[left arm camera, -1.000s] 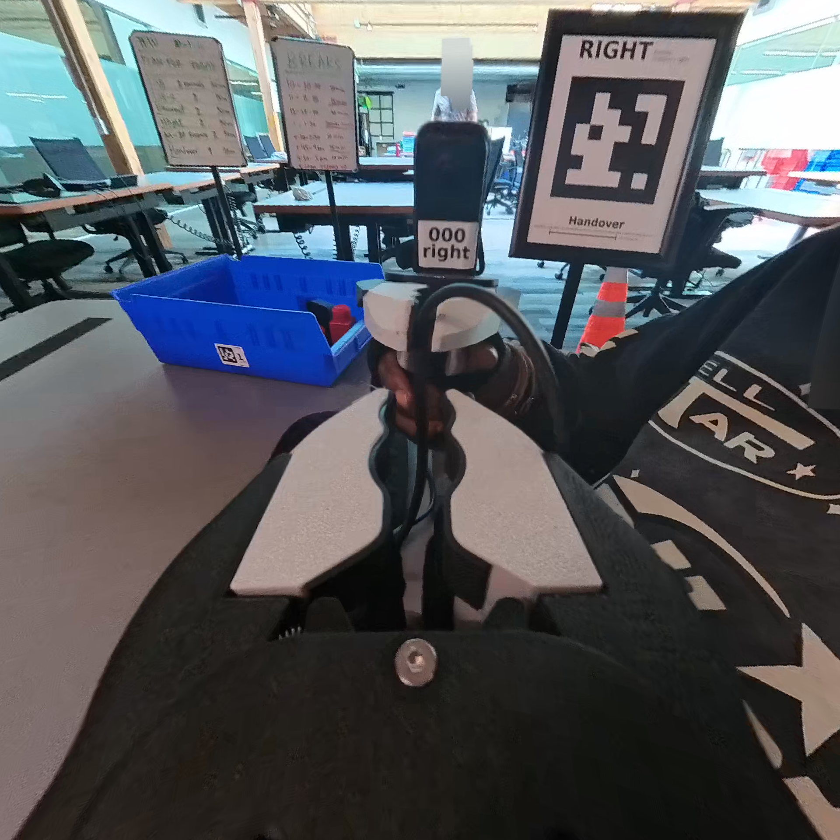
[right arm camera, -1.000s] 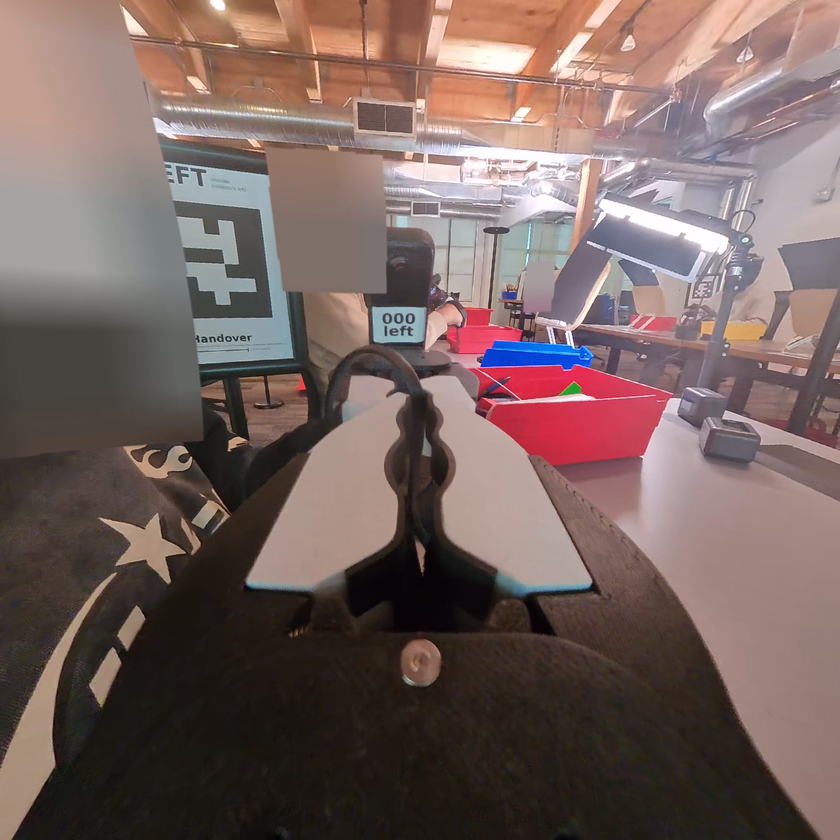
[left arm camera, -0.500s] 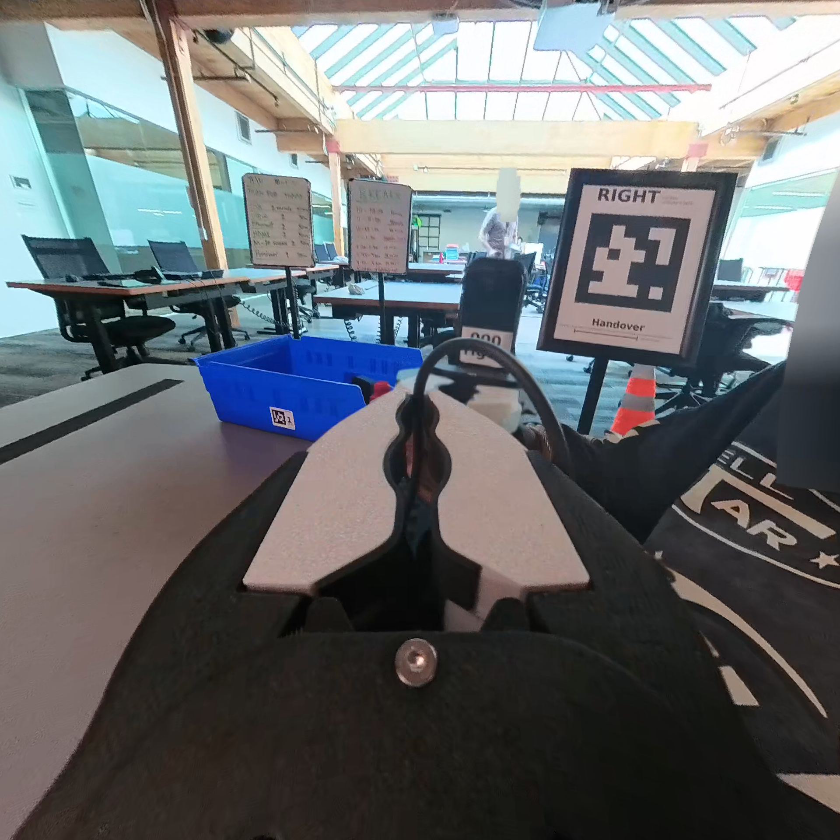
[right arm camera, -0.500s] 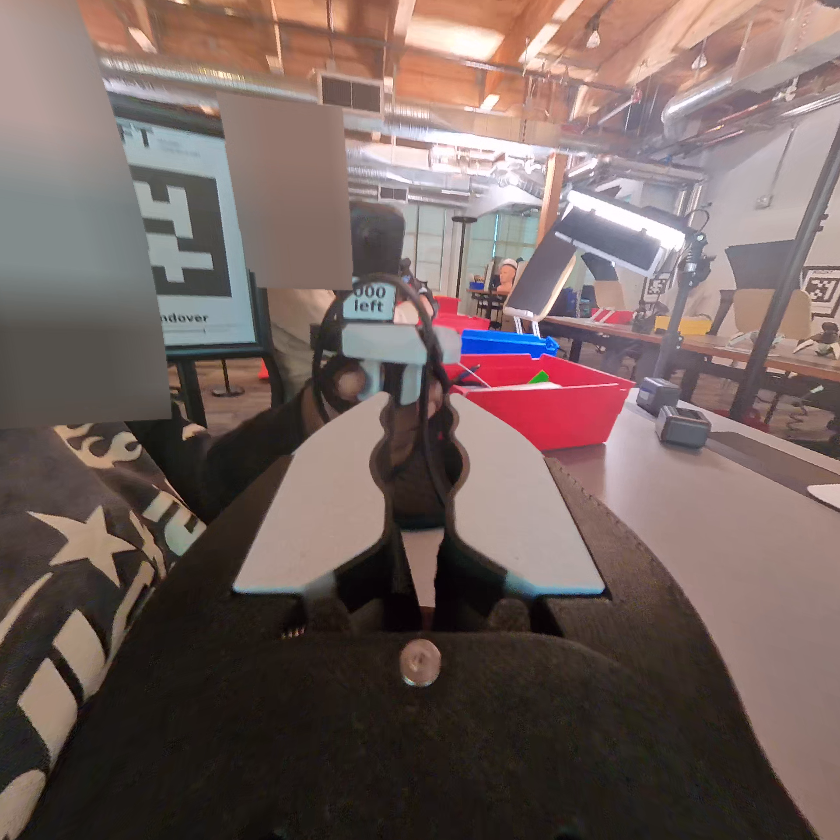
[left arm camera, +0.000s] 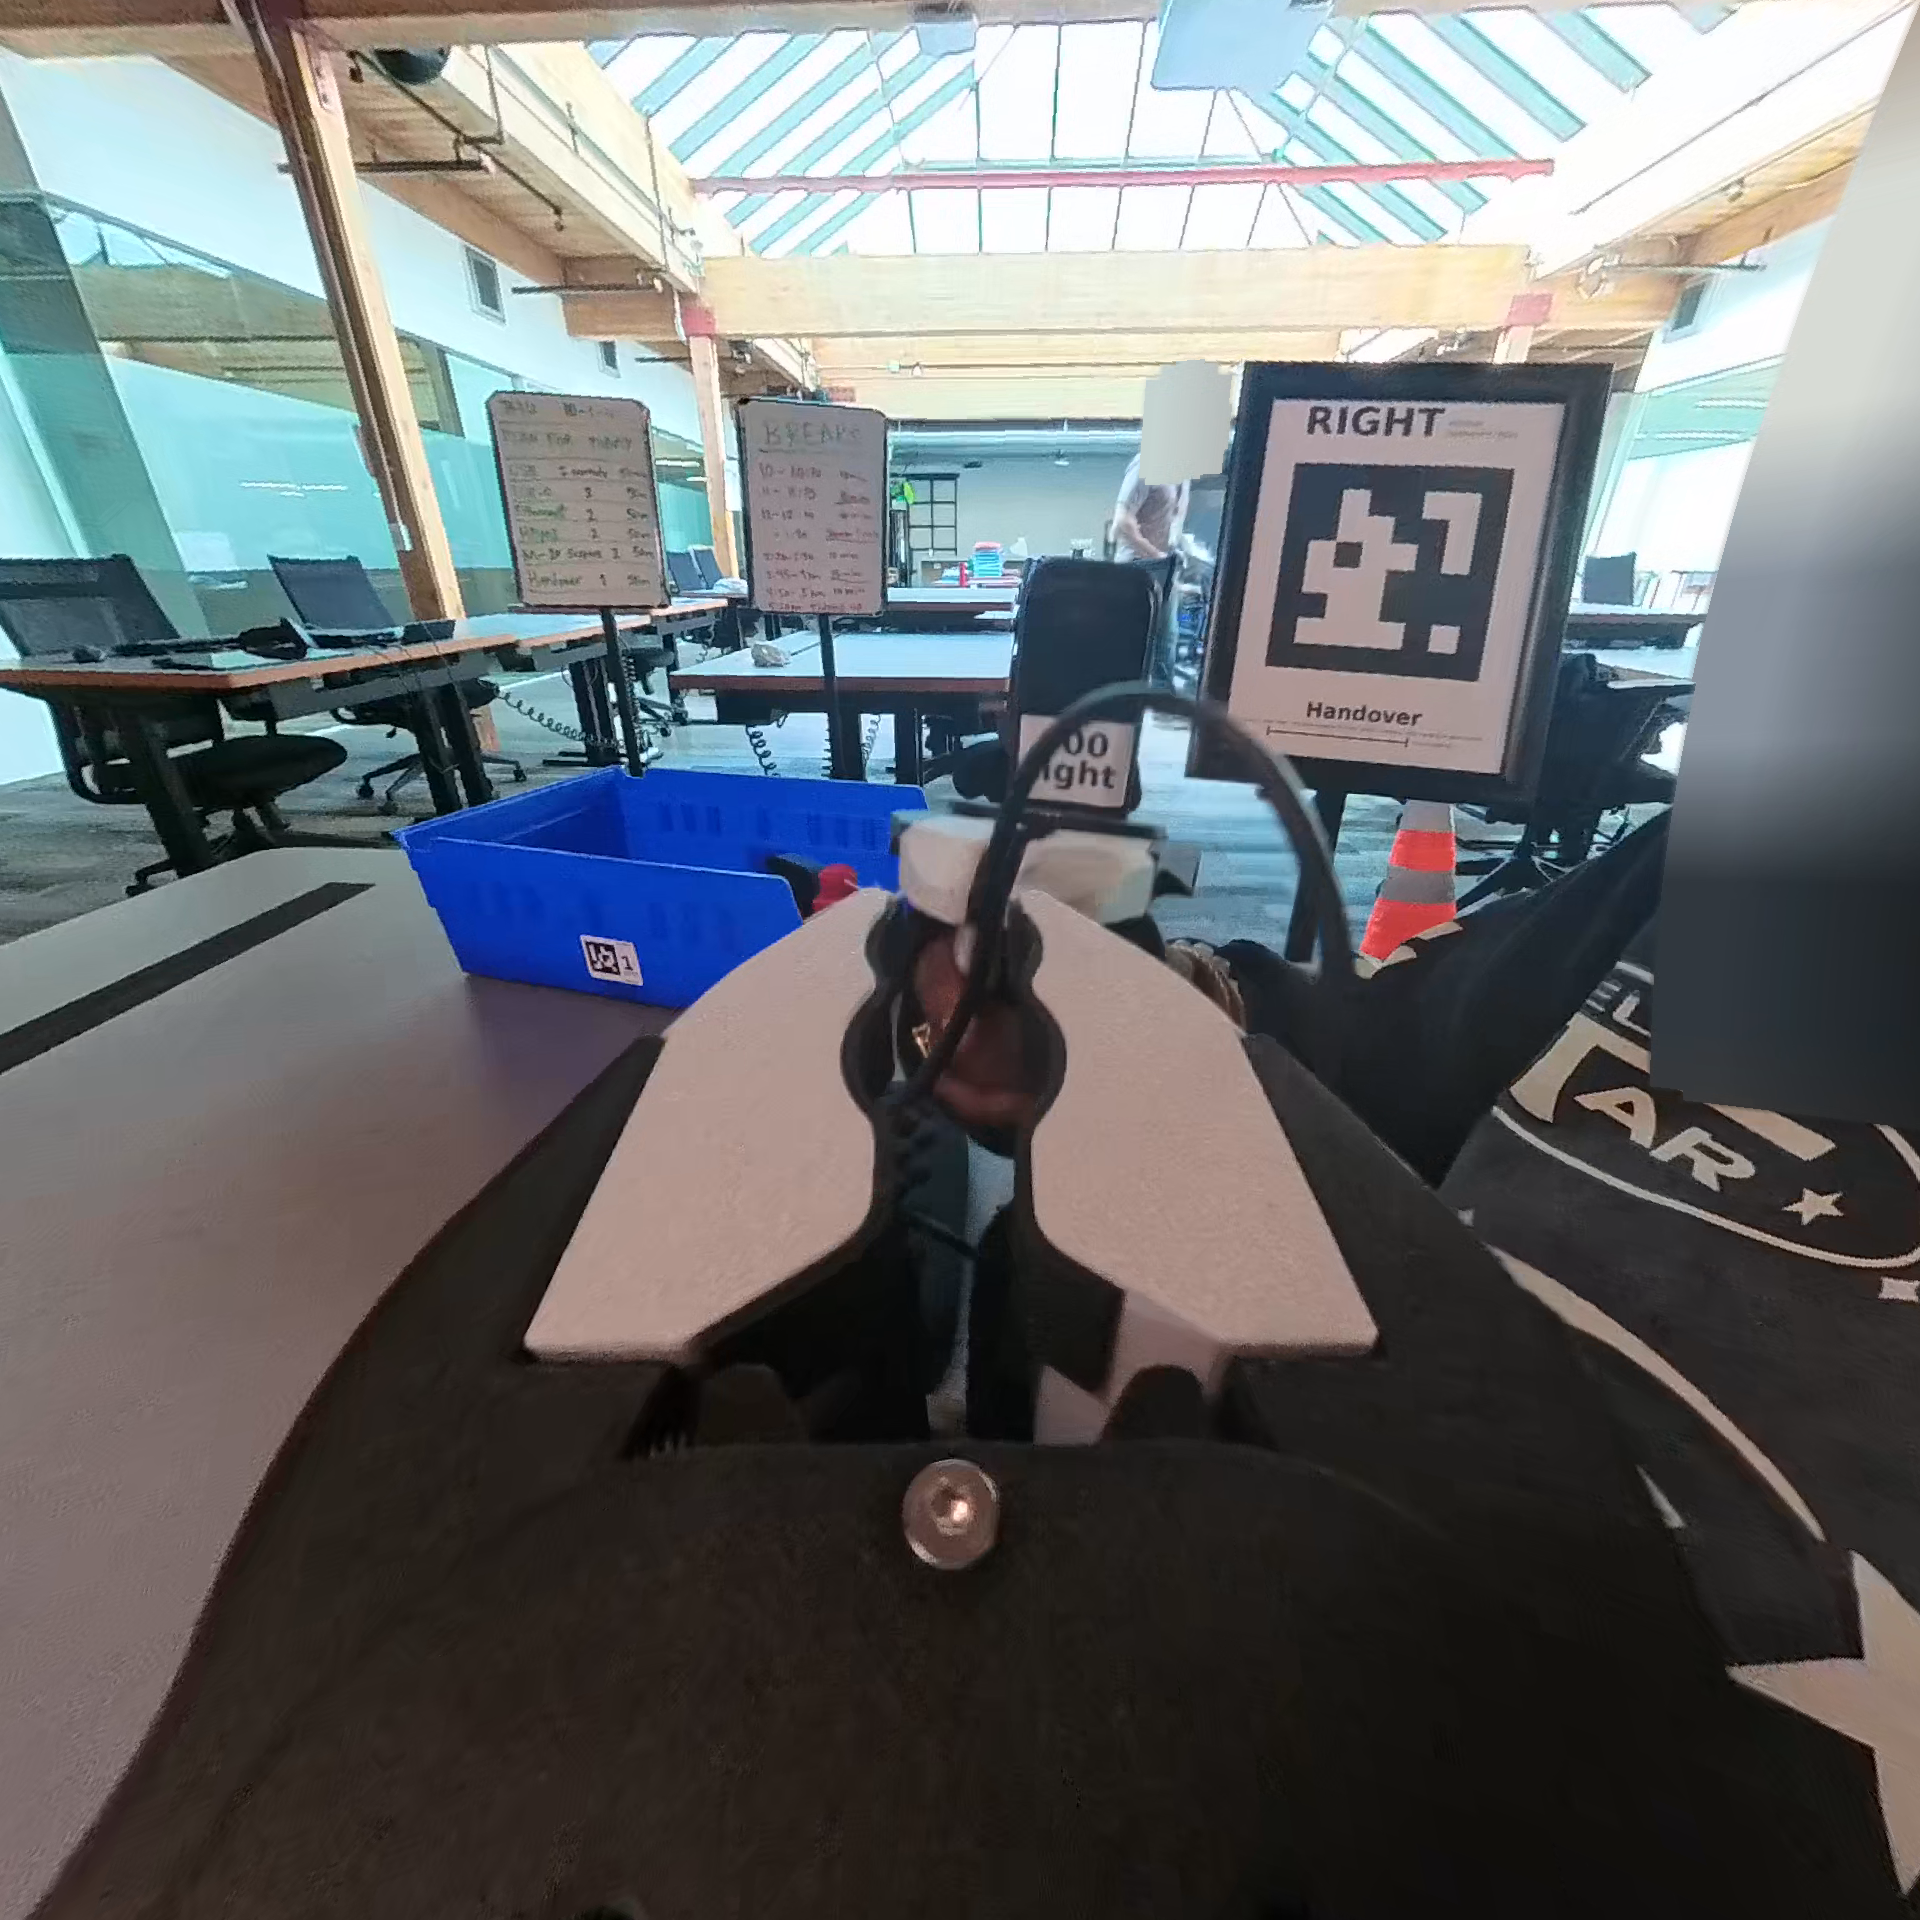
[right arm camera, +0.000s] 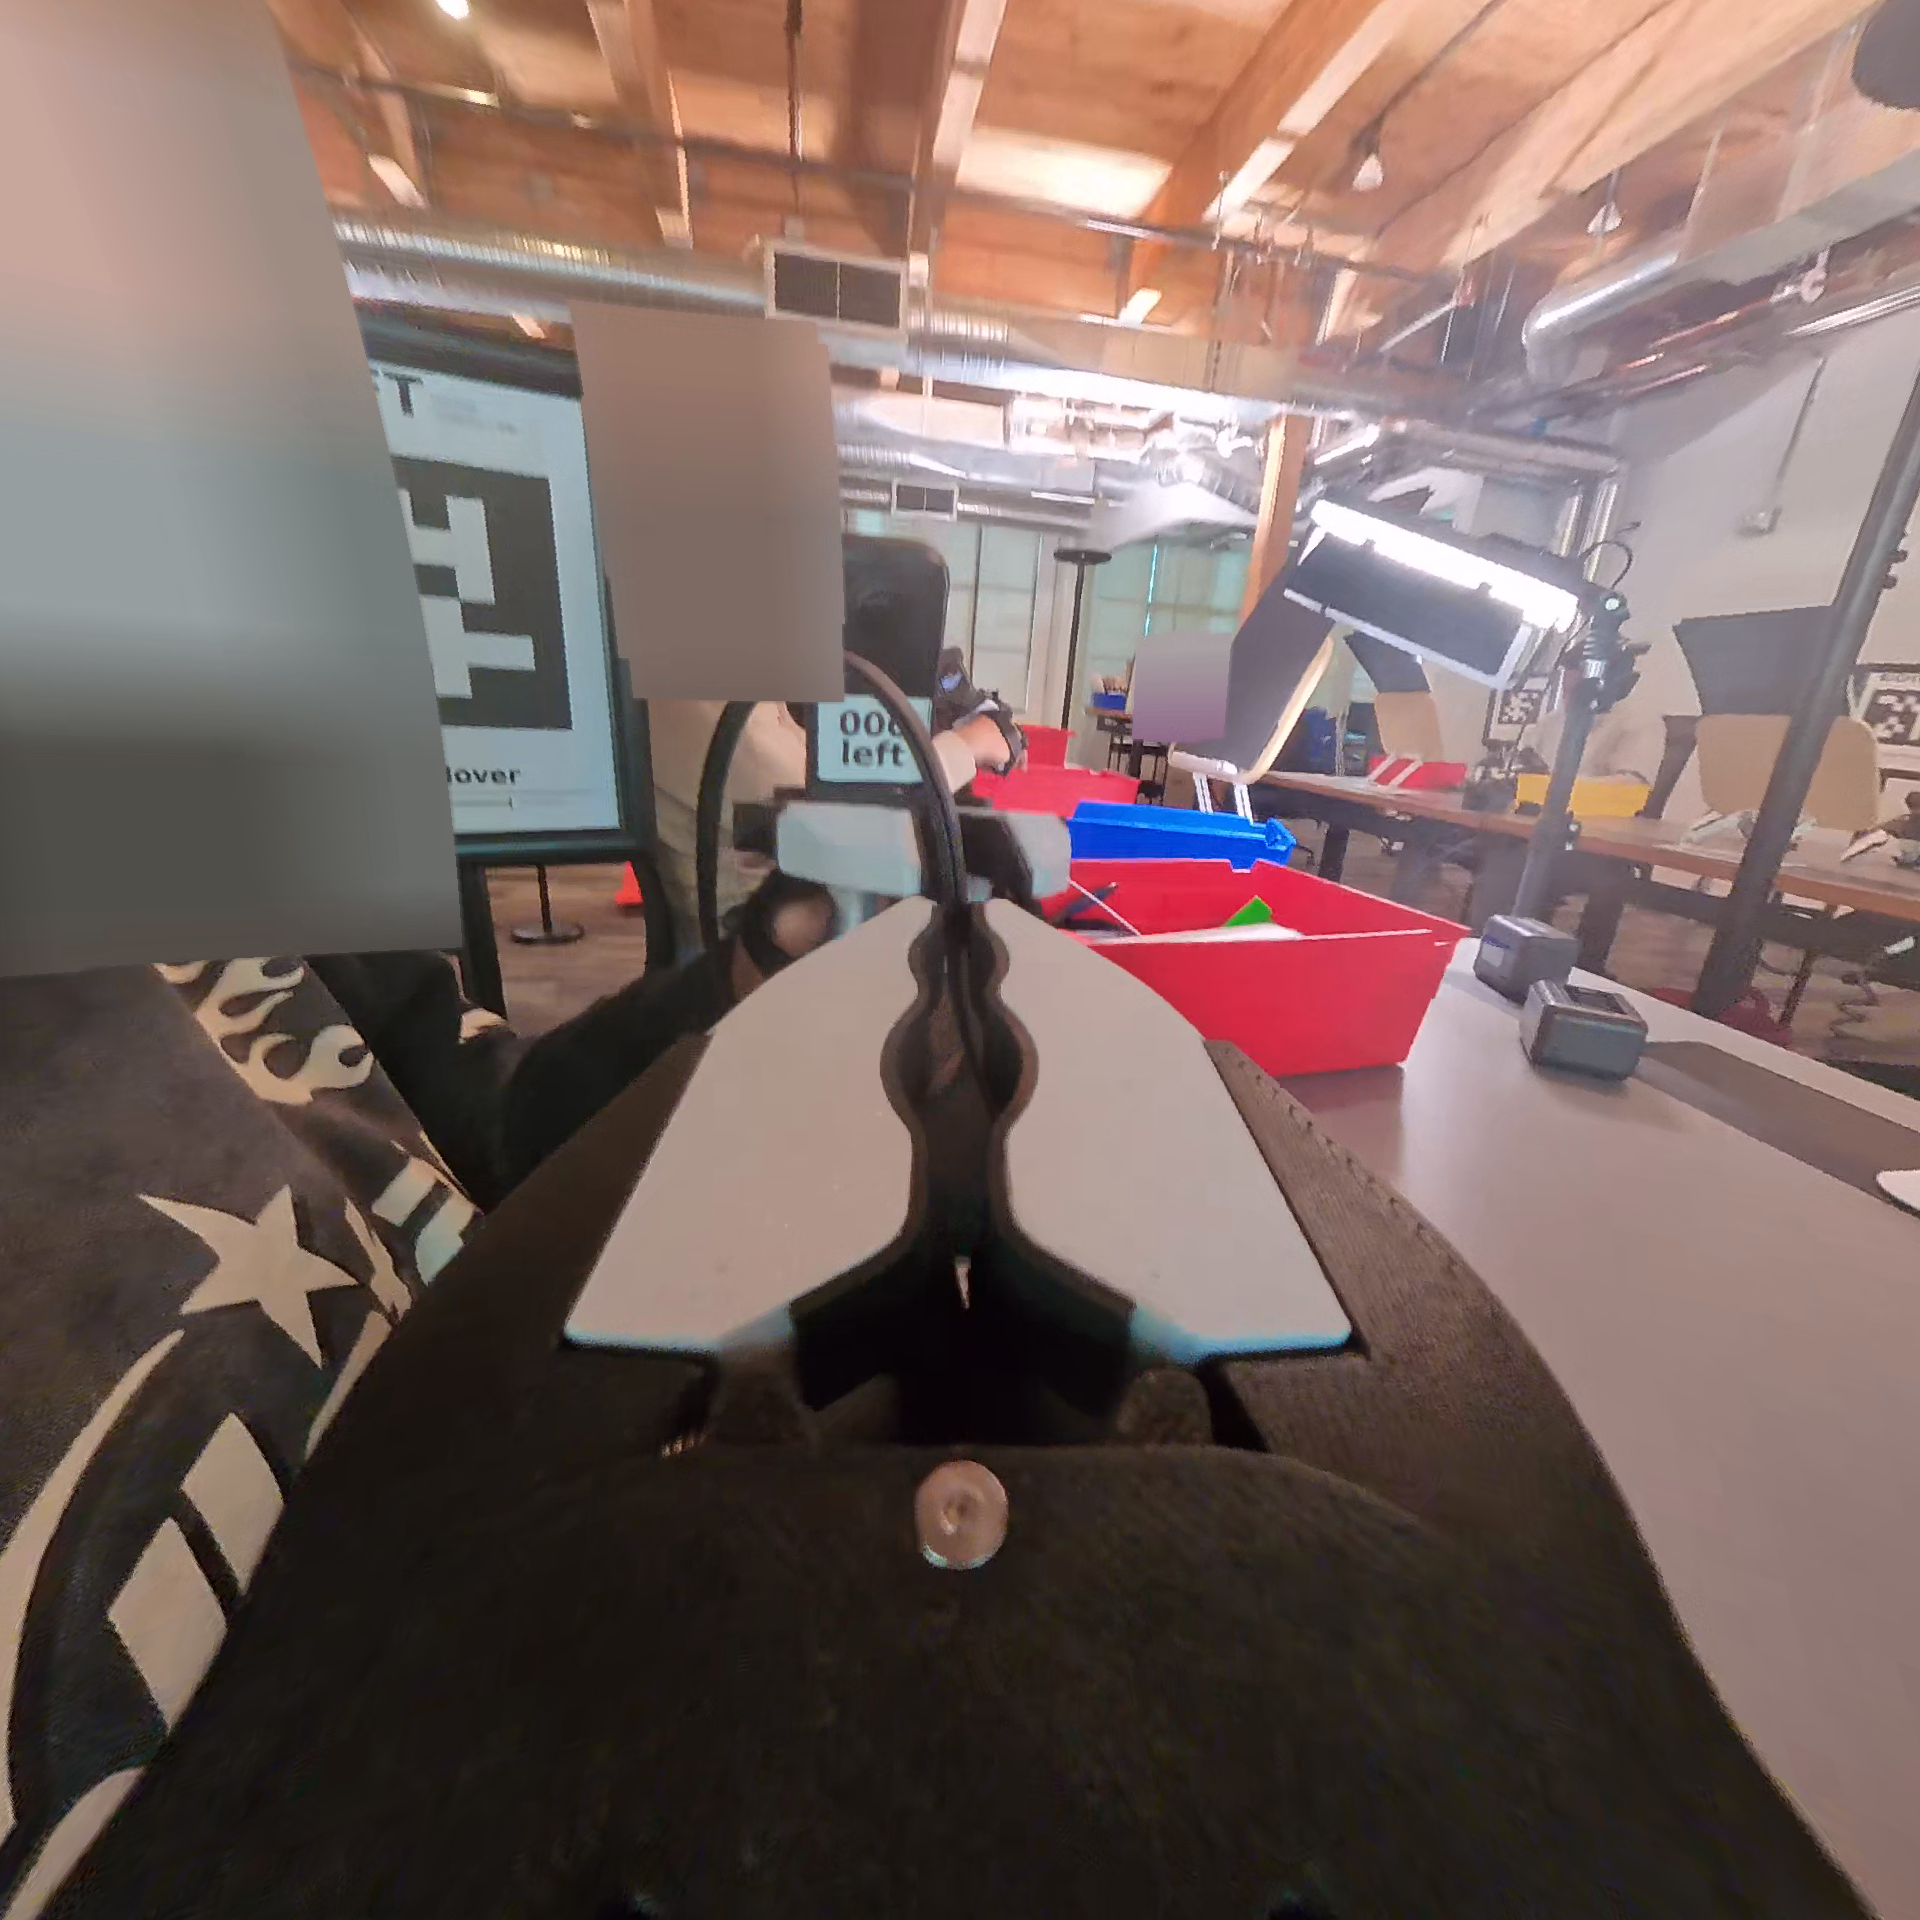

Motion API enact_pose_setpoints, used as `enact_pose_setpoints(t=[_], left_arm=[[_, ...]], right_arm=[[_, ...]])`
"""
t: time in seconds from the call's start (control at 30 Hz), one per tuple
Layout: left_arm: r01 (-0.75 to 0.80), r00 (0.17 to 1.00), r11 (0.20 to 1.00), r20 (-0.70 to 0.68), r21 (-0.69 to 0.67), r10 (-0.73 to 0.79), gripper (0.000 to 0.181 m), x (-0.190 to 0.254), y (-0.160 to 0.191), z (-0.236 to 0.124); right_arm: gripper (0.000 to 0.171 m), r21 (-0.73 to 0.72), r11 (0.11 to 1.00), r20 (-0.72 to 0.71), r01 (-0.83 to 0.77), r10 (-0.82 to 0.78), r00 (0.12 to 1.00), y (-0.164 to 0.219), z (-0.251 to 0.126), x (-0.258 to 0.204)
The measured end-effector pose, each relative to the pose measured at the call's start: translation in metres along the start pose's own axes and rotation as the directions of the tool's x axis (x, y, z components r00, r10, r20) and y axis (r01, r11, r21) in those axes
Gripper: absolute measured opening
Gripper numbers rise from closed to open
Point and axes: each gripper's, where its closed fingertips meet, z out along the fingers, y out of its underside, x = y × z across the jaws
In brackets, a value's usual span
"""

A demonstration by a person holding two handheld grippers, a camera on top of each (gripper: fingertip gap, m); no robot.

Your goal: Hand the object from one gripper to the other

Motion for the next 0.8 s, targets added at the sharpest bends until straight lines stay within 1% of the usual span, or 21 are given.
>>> enact_pose_setpoints(t=[0.1, 0.2, 0.23, 0.3, 0.4, 0.47, 0.53, 0.6, 0.73, 0.8], left_arm=[[0.016, 0.999, 0.998, -0.034, -0.056, -0.018, 0.019, 0.003, 0.012, 0.005], [-0.013, 0.999, 0.995, -0.051, -0.097, 0.008, 0.018, 0.008, 0.023, 0.012], [-0.025, 0.998, 0.994, -0.055, -0.107, 0.019, 0.016, 0.009, 0.025, 0.014], [-0.042, 0.998, 0.992, -0.054, -0.119, 0.036, 0.004, 0.01, 0.028, 0.016], [-0.036, 0.998, 0.993, -0.059, -0.11, 0.03, 0.004, 0.011, 0.025, 0.015], [-0.03, 0.999, 0.996, -0.046, -0.081, 0.026, 0.004, 0.008, 0.019, 0.013], [-0.017, 0.999, 0.999, -0.03, -0.051, 0.015, 0.004, 0.006, 0.013, 0.01], [-0.012, 1.0, 1.0, -0.016, -0.029, 0.012, 0.004, 0.003, 0.007, 0.006], [-0.027, 0.999, 0.999, -0.024, -0.025, 0.026, 0.004, 0.007, 0.003, 0.004], [-0.035, 0.999, 0.999, -0.036, -0.03, 0.034, 0.004, 0.01, 0.003, 0.005]], right_arm=[[0.003, 0.026, 0.999, 0.006, -0.02, 0.02, 1.0, -0.005, -0.002, 0.0], [0.005, 0.033, 0.999, 0.018, -0.035, 0.034, 0.999, -0.006, -0.001, -0.002], [0.005, 0.029, 0.999, 0.02, -0.034, 0.034, 0.999, -0.005, -0.001, -0.003], [0.004, 0.021, 0.999, 0.03, -0.034, 0.033, 0.999, -0.004, 0.0, -0.005], [0.004, 0.033, 0.999, 0.027, -0.033, 0.032, 0.999, -0.006, -0.001, -0.005], [0.012, 0.061, 0.998, 0.014, -0.031, 0.03, 0.999, -0.011, -0.002, -0.003], [0.017, 0.06, 0.998, 0.004, -0.028, 0.028, 1.0, -0.011, -0.004, 0.0], [0.019, 0.022, 0.999, 0.006, -0.027, 0.027, 1.0, -0.004, -0.003, 0.002], [0.019, -0.114, 0.993, 0.02, 0.027, -0.025, 0.999, 0.021, 0.002, 0.0], [0.006, -0.135, 0.989, 0.029, 0.061, -0.058, 0.998, 0.026, 0.004, -0.002]])
